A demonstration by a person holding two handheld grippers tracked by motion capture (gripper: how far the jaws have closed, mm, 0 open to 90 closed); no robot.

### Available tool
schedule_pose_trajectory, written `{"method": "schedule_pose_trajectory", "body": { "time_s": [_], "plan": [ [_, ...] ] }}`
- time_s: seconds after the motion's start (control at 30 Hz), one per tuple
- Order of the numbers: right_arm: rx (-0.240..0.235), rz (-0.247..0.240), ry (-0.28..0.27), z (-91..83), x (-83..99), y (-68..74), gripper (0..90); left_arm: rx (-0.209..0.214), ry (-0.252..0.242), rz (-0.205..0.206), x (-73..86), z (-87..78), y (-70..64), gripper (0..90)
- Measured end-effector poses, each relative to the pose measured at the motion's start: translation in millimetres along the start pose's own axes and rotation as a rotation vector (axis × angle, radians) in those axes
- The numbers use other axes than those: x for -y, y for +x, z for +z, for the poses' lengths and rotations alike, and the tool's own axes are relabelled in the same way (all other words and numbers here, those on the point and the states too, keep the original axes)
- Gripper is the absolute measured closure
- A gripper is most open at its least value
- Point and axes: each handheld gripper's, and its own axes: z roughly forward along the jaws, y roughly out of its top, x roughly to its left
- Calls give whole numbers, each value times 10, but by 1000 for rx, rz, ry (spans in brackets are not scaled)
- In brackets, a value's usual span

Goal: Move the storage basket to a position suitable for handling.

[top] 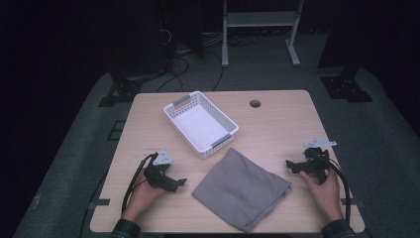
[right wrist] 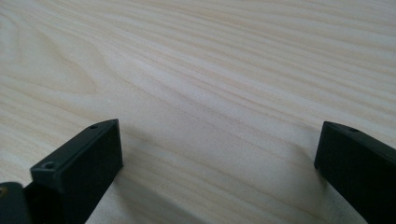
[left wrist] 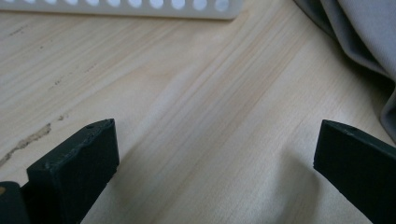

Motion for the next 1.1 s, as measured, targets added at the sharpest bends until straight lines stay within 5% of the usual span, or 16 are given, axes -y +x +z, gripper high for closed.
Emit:
{"method": "schedule_pose_trajectory", "body": {
  "time_s": [0.4,1.1],
  "plan": [
    [0,0,0,0,0,0,0,11,-43,-27,-137,-57,111,0],
    [14,17,1,6,-8,14,0,11,-64,-15,-349,-59,246,0]
  ]
}}
